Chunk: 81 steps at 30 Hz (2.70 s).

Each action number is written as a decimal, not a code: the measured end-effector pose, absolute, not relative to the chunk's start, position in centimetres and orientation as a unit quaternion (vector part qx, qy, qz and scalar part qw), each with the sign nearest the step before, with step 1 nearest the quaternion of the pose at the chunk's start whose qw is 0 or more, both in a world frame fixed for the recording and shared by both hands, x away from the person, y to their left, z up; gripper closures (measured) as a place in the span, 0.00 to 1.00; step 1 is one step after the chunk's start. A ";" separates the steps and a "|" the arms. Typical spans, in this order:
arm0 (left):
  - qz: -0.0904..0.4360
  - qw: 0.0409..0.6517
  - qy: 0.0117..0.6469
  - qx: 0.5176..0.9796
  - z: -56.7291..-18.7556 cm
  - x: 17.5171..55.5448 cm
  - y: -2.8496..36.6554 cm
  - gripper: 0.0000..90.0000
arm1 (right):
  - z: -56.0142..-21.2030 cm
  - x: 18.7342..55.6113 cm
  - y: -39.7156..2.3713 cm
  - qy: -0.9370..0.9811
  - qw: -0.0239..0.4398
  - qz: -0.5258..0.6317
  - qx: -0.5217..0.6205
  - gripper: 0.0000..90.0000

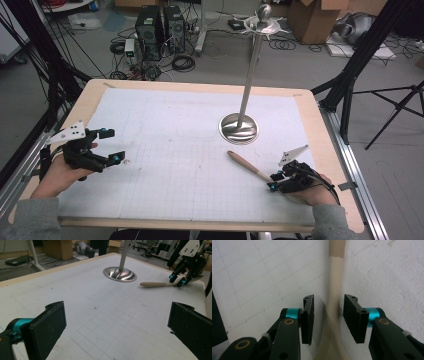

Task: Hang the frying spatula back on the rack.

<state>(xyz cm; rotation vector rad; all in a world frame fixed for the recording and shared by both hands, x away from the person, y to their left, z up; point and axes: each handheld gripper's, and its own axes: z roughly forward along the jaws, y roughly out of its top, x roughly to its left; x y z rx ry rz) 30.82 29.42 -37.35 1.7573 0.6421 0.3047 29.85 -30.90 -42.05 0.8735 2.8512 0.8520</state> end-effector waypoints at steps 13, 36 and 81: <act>0.131 0.581 0.276 0.755 -37.4 30.8 29.5 0.02 | -42.1 28.9 -30.7 0.920 0.055 0.267 0.281 0.85; 0.131 0.581 0.277 0.754 -37.5 30.9 29.5 0.02 | -41.8 29.0 -30.9 0.917 0.048 0.281 0.279 0.87; 0.125 0.595 0.264 0.749 -36.8 30.6 29.0 0.02 | -38.5 29.7 -33.4 0.884 0.061 0.389 0.252 0.87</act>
